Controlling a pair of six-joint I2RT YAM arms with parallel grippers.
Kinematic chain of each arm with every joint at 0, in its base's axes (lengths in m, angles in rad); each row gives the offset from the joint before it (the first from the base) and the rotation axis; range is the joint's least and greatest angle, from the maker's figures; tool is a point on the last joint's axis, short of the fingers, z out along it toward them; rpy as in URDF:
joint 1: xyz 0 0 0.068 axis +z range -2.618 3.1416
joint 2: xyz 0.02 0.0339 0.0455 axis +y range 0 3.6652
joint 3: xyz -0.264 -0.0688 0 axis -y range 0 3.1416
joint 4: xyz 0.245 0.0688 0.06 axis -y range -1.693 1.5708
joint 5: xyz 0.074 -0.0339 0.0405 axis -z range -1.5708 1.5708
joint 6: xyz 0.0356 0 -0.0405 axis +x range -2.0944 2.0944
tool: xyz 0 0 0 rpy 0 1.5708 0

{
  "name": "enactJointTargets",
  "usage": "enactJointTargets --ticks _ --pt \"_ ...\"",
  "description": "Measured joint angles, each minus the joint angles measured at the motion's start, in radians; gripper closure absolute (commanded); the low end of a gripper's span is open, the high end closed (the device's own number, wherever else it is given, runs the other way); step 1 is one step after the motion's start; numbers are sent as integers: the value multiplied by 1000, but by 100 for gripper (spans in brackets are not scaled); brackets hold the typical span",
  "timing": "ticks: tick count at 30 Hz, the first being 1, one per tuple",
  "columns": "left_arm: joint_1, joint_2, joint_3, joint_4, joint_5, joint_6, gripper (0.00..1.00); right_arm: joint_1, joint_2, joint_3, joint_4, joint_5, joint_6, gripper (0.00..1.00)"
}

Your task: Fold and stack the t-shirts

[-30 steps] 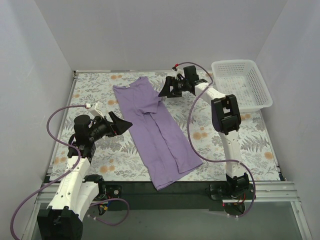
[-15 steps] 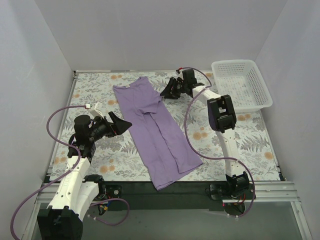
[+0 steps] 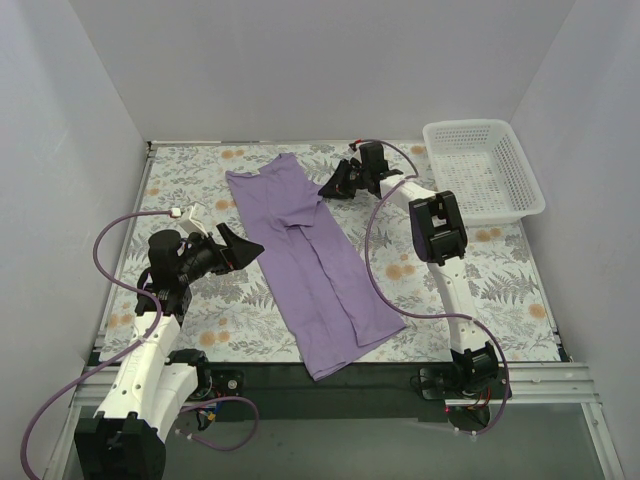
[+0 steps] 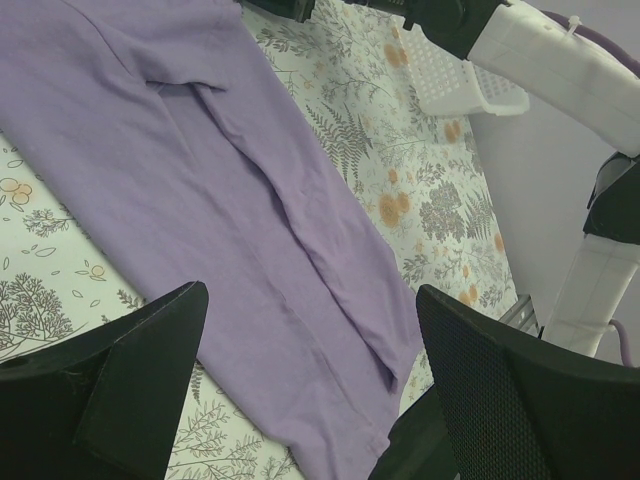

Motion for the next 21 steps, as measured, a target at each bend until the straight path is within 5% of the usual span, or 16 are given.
enactJointTargets --ticks 9,21 --pt "0 2 0 0 1 0 15 -8 9 14 -1 -1 2 98" --pt "0 13 0 0 2 0 15 -19 9 99 0 -13 -44 99"
